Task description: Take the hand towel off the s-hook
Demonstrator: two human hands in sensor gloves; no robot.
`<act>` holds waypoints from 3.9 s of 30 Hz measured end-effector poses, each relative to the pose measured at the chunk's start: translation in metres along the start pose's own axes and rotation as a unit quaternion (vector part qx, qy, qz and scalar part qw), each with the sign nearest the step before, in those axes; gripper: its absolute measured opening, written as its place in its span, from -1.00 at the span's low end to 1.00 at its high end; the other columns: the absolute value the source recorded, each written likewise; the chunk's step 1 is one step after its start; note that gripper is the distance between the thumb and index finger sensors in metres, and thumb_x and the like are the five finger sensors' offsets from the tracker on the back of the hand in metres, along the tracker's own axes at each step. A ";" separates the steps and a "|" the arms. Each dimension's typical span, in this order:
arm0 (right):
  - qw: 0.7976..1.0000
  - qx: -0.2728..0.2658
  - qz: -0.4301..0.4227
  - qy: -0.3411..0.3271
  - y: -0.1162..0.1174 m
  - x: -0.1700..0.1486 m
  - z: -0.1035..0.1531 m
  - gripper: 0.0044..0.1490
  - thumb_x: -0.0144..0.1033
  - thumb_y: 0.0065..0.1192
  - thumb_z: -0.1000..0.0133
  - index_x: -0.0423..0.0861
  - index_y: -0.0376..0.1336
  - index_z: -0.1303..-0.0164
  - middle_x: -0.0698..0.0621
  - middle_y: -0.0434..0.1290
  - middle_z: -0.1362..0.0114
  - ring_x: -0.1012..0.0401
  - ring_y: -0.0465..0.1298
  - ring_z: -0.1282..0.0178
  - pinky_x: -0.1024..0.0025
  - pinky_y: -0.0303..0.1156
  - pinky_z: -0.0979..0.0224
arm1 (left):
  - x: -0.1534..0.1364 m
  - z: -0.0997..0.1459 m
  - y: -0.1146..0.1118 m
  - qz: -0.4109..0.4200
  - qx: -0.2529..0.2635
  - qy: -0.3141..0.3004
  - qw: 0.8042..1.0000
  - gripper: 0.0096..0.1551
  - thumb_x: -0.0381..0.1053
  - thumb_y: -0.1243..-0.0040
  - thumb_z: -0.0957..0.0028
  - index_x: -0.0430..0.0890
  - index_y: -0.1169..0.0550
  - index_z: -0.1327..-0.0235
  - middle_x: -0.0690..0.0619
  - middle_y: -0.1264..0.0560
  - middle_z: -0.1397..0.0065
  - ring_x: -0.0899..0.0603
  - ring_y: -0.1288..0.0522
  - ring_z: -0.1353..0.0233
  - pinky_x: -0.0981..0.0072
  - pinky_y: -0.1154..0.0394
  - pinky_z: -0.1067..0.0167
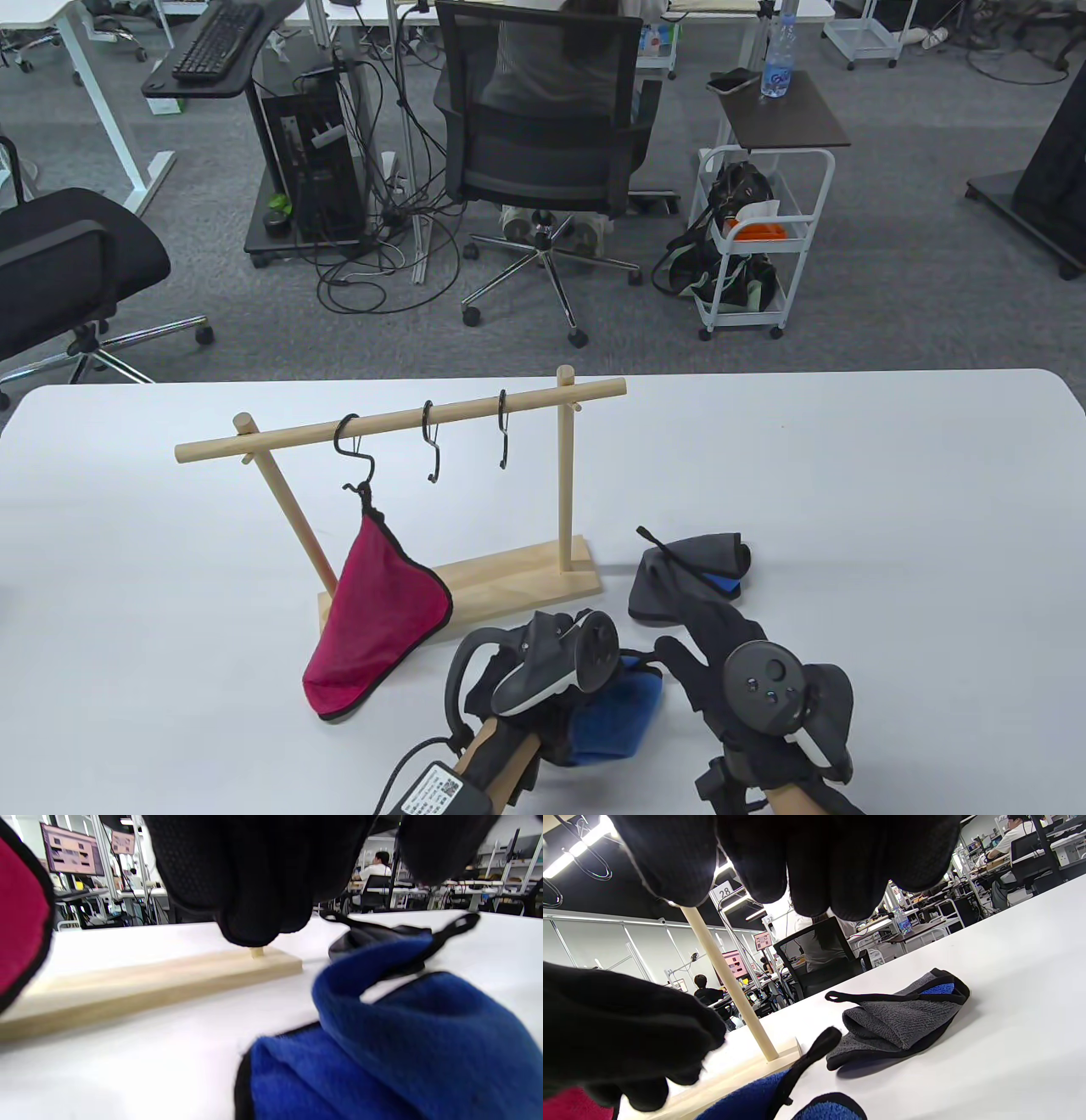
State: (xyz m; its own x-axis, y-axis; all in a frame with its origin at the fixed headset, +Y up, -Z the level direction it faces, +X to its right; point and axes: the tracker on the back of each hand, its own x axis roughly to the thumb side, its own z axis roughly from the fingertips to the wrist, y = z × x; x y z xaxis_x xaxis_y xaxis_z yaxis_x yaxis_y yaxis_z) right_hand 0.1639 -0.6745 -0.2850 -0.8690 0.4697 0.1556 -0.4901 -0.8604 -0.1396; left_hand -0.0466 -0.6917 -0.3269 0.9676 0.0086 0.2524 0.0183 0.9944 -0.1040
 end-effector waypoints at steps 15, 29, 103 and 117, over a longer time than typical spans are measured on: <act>1.000 0.010 0.005 -0.007 0.003 0.004 0.000 -0.27 0.07 0.23 -0.33 -0.04 0.21 -0.64 -0.26 0.34 -0.63 -0.17 0.43 -0.51 -0.16 0.29 -0.56 | -0.064 0.048 0.063 -0.007 0.126 0.066 0.990 -0.24 0.43 -0.10 -0.16 0.06 -0.48 -0.53 -0.04 -0.61 -0.43 -0.18 -0.68 -0.25 0.03 -0.58 -0.24; 1.000 0.014 0.005 -0.005 0.004 0.004 0.000 -0.27 0.07 0.23 -0.33 -0.04 0.21 -0.64 -0.26 0.34 -0.63 -0.17 0.43 -0.51 -0.16 0.29 -0.56 | -0.126 0.096 0.098 -0.006 0.268 0.143 0.953 -0.28 0.43 -0.10 -0.17 0.06 -0.51 -0.47 -0.03 -0.61 -0.41 -0.16 -0.68 -0.25 0.04 -0.58 -0.23; 1.000 0.021 0.015 -0.014 0.008 0.009 0.002 -0.27 0.08 0.23 -0.33 -0.04 0.21 -0.64 -0.26 0.33 -0.63 -0.18 0.43 -0.51 -0.16 0.29 -0.56 | -0.167 0.101 0.021 0.163 0.163 0.214 0.949 -0.54 0.21 -0.23 -0.22 0.03 -0.62 -0.26 0.04 -0.73 -0.10 -0.06 -0.75 0.01 0.16 -0.64 -0.05; 0.999 0.029 0.016 -0.012 0.008 0.008 0.001 -0.27 0.08 0.22 -0.34 -0.04 0.21 -0.65 -0.26 0.33 -0.63 -0.18 0.42 -0.51 -0.16 0.28 -0.56 | -0.170 0.069 -0.027 0.098 -0.024 0.210 0.972 -0.54 0.20 -0.29 -0.21 0.04 -0.63 -0.28 0.03 -0.72 -0.14 -0.05 -0.75 -0.02 0.18 -0.65 -0.09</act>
State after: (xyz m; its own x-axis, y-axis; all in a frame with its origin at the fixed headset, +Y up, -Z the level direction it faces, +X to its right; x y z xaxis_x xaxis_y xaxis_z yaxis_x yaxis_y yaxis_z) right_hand 0.1526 -0.6780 -0.2835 -0.8822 0.4372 0.1748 -0.4564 -0.8854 -0.0886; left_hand -0.2289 -0.7125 -0.3009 0.9710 0.1443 -0.1908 -0.1753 0.9719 -0.1574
